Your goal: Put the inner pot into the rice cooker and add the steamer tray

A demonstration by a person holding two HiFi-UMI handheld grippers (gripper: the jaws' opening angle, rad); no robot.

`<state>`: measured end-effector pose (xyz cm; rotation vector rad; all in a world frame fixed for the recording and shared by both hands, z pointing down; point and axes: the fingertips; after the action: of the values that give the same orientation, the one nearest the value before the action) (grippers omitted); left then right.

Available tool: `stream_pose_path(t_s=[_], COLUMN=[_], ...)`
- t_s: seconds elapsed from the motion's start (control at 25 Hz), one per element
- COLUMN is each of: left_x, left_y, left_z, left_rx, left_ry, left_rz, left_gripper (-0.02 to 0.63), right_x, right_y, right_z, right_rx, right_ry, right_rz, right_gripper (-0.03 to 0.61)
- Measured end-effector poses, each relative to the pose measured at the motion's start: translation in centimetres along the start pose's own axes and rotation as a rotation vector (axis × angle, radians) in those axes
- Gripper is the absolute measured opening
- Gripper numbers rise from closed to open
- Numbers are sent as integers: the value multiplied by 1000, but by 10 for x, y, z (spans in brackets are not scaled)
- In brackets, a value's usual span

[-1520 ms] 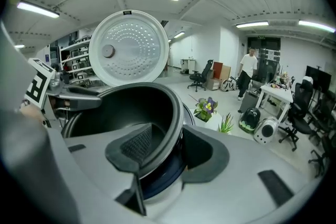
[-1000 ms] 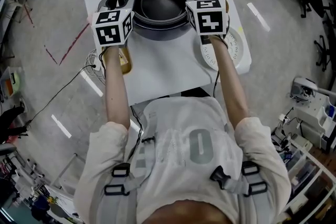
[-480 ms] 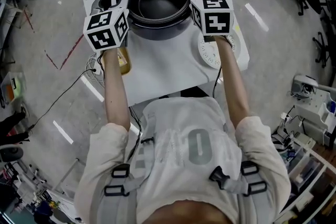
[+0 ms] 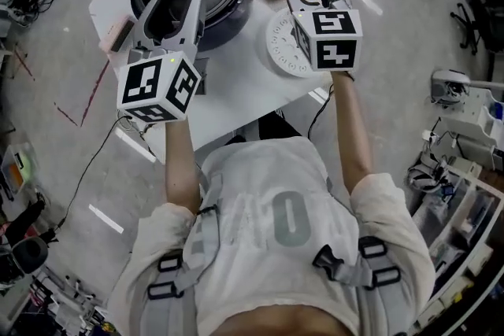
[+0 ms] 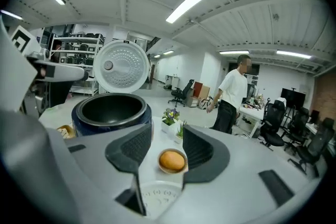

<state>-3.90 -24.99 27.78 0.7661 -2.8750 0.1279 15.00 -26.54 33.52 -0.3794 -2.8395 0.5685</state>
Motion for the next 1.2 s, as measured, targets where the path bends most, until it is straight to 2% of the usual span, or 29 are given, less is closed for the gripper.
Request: stream_pose_path(t_s=[0.08,0.16,0.24,0.48,0.56,0.84,1.04,1.2], left_x=[-32,-54,-69,-95,-102,-120,-114,-114], left_y=[2,-1,-8,-29,-41,-64,-78,-79], left_z=[-16,-40,-74,-191,-219,-291,-318,-330], left_rx=[-8,-13,17,265,331,529,586,620], left_ry=[27,48,74,99,105,87,90,100], left_rz=[-49,-55,-49,-112,-119,-99,-91,-81], left_gripper=[198,198,198,198,196,196,196,196], right_x=[-15,-32,-48,-69,-78,-86,-91,-91], right_y=[15,25,32,43,44,48,32,29], right_z=[-18,-39,-66,-157,-183,-258,-293,-305], right_rx=[9,18,47,153,177,295,352,371], right_ry=[-17,-39,-60,-143,-189,-325,-386,-422], right_rz=[-48,-96,-135,-195,-206,-187,-188,-174], right_gripper=[193,193,193,201,201,207,207,199])
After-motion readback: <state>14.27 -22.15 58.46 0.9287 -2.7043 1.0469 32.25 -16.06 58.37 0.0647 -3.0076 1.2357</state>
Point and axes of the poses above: the fingertips, and each gripper's own axes: y backward along the fingers, x to its left, z out of its top, and after that the axes turned 2 degrees about z, right-handed
